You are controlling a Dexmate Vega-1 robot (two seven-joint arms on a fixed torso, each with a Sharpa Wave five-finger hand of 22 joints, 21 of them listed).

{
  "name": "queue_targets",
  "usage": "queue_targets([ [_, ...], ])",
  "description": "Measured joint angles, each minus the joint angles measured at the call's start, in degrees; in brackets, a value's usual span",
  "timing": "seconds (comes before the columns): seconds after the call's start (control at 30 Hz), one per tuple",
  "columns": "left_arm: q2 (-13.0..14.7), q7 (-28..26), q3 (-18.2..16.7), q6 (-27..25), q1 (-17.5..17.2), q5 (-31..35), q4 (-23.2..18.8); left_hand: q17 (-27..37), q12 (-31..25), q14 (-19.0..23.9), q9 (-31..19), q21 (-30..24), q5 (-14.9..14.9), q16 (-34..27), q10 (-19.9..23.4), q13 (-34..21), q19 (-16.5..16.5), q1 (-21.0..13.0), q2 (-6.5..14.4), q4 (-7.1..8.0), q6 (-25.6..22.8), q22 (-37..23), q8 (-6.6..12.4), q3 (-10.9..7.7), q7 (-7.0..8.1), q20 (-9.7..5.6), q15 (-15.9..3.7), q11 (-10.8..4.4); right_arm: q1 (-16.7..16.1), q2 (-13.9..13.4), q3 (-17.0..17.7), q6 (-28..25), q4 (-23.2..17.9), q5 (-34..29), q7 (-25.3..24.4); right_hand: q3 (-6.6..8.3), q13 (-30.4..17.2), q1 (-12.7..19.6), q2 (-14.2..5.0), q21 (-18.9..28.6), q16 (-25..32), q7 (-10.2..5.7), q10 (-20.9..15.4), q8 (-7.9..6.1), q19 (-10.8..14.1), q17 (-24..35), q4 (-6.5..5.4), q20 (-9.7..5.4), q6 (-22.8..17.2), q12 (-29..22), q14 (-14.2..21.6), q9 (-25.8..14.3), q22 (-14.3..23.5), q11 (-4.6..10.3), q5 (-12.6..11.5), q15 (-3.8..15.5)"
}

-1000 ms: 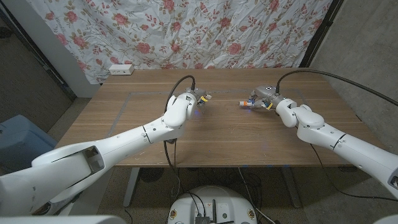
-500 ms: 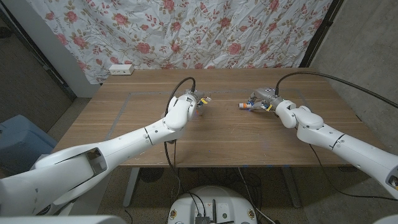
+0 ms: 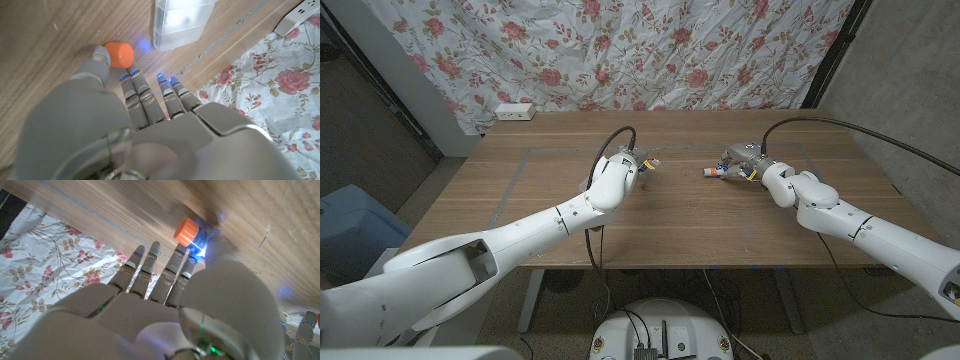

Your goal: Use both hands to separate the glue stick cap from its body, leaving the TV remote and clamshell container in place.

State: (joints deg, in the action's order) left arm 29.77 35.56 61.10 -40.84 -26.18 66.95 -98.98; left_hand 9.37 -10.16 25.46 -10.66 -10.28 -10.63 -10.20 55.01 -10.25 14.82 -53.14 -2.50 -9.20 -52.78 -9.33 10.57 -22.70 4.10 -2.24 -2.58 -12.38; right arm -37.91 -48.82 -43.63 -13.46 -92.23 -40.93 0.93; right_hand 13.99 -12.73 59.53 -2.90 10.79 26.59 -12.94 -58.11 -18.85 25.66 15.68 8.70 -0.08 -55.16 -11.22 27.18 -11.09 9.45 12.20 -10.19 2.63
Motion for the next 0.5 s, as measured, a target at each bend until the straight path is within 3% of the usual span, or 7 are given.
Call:
queue_targets([
  [0.23,-0.58,1.35,0.01,0.31,-0.17,2.07,0.63,0.00,0.23,-0.50,0.00,0.00,0.00,0.00,-1.43,0.00,-0.69,0.59,-0.59,0.08,1.22,0.00,-0.20,0.41,0.59,0.08,0.11,0.00,0.03,-0.16,-0.13,-0.53,-0.33,-0.48,0.74,-0.32,-0.06,-2.17,0.55,0.00,-0.59,0.03,1.99,0.96,-0.40,0.16,-0.33,0.40,1.93,0.20,-0.98,-0.21,0.00,0.07,-0.24,0.05],
  [0.5,-1.05,2.18,-0.24,0.57,-0.57,3.48,0.96,0.00,0.23,-1.01,-0.01,0.00,0.00,0.00,-3.54,0.00,-1.55,1.87,-1.27,0.13,3.19,-0.01,-0.41,1.27,0.30,0.04,0.02,-0.23,0.02,-0.33,-0.19,-1.13,-0.82,-0.83,1.69,-0.87,0.14,-3.37,1.75,0.02,-1.39,-0.04,5.25,2.60,-0.61,0.44,-0.56,0.61,4.28,0.42,-2.45,0.09,0.00,0.10,-0.51,0.03],
])
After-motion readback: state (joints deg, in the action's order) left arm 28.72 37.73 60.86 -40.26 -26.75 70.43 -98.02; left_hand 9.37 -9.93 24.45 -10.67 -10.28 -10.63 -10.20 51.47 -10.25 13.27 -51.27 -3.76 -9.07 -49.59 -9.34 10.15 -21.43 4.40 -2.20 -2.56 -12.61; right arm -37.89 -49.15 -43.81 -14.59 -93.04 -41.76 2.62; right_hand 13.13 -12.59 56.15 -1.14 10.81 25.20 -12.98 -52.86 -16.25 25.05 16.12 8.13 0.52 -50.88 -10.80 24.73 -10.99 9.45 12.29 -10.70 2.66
